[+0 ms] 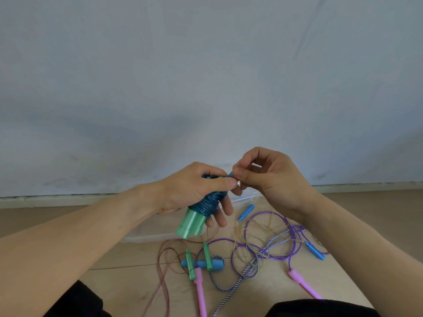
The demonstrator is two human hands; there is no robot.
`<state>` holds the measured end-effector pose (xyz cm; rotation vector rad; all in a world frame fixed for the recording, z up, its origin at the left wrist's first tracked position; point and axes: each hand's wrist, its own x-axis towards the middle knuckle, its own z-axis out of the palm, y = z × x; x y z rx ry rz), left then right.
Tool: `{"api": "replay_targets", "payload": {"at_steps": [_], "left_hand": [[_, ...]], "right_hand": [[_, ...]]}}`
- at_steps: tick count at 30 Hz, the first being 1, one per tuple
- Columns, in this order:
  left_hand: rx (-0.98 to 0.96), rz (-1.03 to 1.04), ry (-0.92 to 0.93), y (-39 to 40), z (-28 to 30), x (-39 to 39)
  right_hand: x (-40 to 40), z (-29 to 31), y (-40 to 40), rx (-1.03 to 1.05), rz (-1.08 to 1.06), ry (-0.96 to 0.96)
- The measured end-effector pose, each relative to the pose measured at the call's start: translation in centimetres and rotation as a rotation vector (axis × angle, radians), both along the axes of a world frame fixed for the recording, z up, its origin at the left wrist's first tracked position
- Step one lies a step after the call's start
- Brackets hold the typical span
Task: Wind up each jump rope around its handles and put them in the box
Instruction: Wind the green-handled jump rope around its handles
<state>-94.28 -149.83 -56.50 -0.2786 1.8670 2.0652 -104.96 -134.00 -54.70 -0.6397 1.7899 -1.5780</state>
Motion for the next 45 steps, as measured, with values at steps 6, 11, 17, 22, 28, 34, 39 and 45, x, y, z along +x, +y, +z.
{"api": "replay_targets", "payload": {"at_steps": [6, 11, 17, 22, 28, 34, 39, 45], "left_hand": [[0.002, 0.051, -0.061, -0.1, -0.4, 0.0], [-0.043, 0.003, -0.116, -0.7, -0.2, 0.0], [-0.149, -0.084, -0.116, -0.8, 0.6, -0.2], [-0.032, -0.128, -0.126, -1.2, 2.0, -0.3], [-0.107, -0.052, -0.109, -2.4, 1.5, 0.2], [-0.159, 0.058, 0.077, -3.2, 1.7, 1.9], [-0.025, 0.18, 0.052, -4.7, 2.6, 3.1], [-0.022, 0.31, -0.065, -6.1, 2.0, 5.1]], "right_hand": [[0.0, 0.0, -0.2, 0.073, 0.086, 0.243], [0.2, -0.6, -0.3, 0.08, 0.059, 0.208], [0.2, 0.2, -0.4, 0.048, -0.033, 0.19], [-0.5, 2.3, -0.2, -0.076, -0.08, 0.163], [0.8, 1.3, -1.3, -0.002, -0.116, 0.161], [1.1, 1.4, -2.4, 0.017, -0.145, 0.022], [1.3, 3.0, -4.3, -0.069, -0.165, 0.012], [4.6, 0.8, -7.5, 0.179, 0.062, 0.022]]}}
